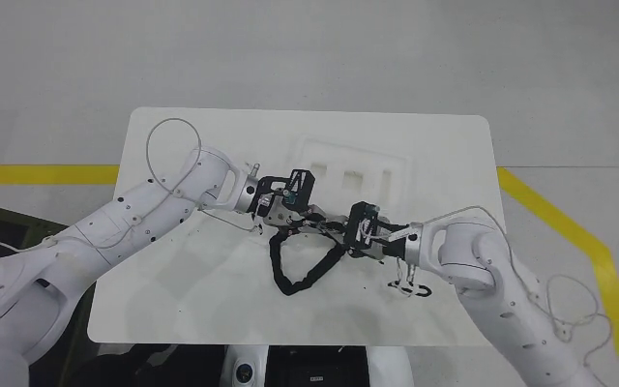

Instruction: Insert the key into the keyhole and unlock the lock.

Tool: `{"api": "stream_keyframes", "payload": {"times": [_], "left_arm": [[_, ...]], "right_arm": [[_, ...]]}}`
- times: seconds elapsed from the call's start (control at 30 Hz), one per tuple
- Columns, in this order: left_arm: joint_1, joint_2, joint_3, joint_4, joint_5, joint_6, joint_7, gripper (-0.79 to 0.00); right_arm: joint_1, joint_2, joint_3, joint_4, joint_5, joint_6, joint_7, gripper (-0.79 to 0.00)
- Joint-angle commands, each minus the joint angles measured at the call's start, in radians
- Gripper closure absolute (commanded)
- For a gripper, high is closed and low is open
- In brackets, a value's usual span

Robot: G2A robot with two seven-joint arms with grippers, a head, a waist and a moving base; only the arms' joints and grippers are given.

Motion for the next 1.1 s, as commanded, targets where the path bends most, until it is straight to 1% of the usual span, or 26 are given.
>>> {"api": "stream_keyframes", "payload": {"times": [0.0,0.1,0.23,0.27,0.33,0.37,0.4,0.47,0.5,0.57,0.7,0.77,0.8,0.83,0.87,0.9,0.93,1.07], "left_arm": [[0.0,0.001,0.0,0.0,0.001,0.0,0.001,0.0],[0.0,0.004,0.0,0.0,0.0,0.0,0.003,0.0],[-0.001,0.007,0.0,-0.003,0.0,0.0,0.004,0.0],[-0.001,0.008,0.0,-0.003,0.001,0.0,0.005,0.0],[-0.001,0.009,0.0,-0.004,0.001,0.0,0.005,0.0],[0.0,0.01,0.0,-0.004,0.0,0.0,0.006,0.0],[0.0,0.01,0.0,-0.005,0.0,0.0,0.006,0.0],[-0.001,0.012,0.0,-0.004,-0.001,0.0,0.007,0.0],[-0.002,0.013,0.0,-0.003,-0.002,0.0,0.009,0.0],[-0.007,0.017,-0.003,-0.001,-0.002,0.0,0.014,0.0],[-0.007,0.027,-0.018,0.005,0.008,0.0,0.019,0.0],[-0.002,0.037,-0.039,0.02,0.009,0.002,0.02,0.0],[0.004,0.043,-0.052,0.025,0.011,0.009,0.021,0.0],[0.009,0.05,-0.064,0.032,0.017,0.025,0.009,0.0],[0.016,0.057,-0.075,0.031,0.02,0.039,-0.004,0.0],[0.023,0.064,-0.086,0.029,0.02,0.052,-0.019,0.0],[0.03,0.071,-0.096,0.026,0.021,0.063,-0.041,0.0],[0.058,0.092,-0.122,0.007,-0.001,0.122,-0.204,0.0]], "right_arm": [[-0.001,-0.001,0.001,0.004,0.043,0.034,0.006,0.0],[-0.009,-0.001,0.007,0.003,0.107,0.075,0.01,0.0],[-0.019,0.001,0.012,-0.011,0.141,0.103,0.042,0.0],[-0.021,0.002,0.013,-0.014,0.143,0.102,0.046,-0.086],[-0.026,0.004,0.018,-0.015,0.145,0.099,0.047,-0.169],[-0.029,0.005,0.021,-0.015,0.145,0.097,0.047,-0.175],[-0.031,0.006,0.024,-0.015,0.145,0.095,0.046,-0.2],[-0.038,0.008,0.033,-0.018,0.147,0.094,0.042,-0.252],[-0.042,0.009,0.038,-0.021,0.146,0.093,0.04,-0.292],[-0.052,0.012,0.048,-0.027,0.141,0.091,0.041,-0.332],[-0.073,0.018,0.063,-0.026,0.126,0.079,0.038,-0.369],[-0.082,0.02,0.071,-0.027,0.114,0.075,0.027,-0.391],[-0.087,0.021,0.076,-0.028,0.103,0.074,0.02,-0.474],[-0.091,0.022,0.081,-0.029,0.093,0.073,0.012,-0.622],[-0.096,0.023,0.086,-0.03,0.086,0.073,0.002,-0.653],[-0.1,0.024,0.093,-0.031,0.074,0.075,-0.009,-0.785],[-0.106,0.025,0.098,-0.032,0.068,0.075,-0.019,-0.785],[-0.128,0.029,0.121,-0.034,0.054,0.07,-0.05,-0.785]]}}
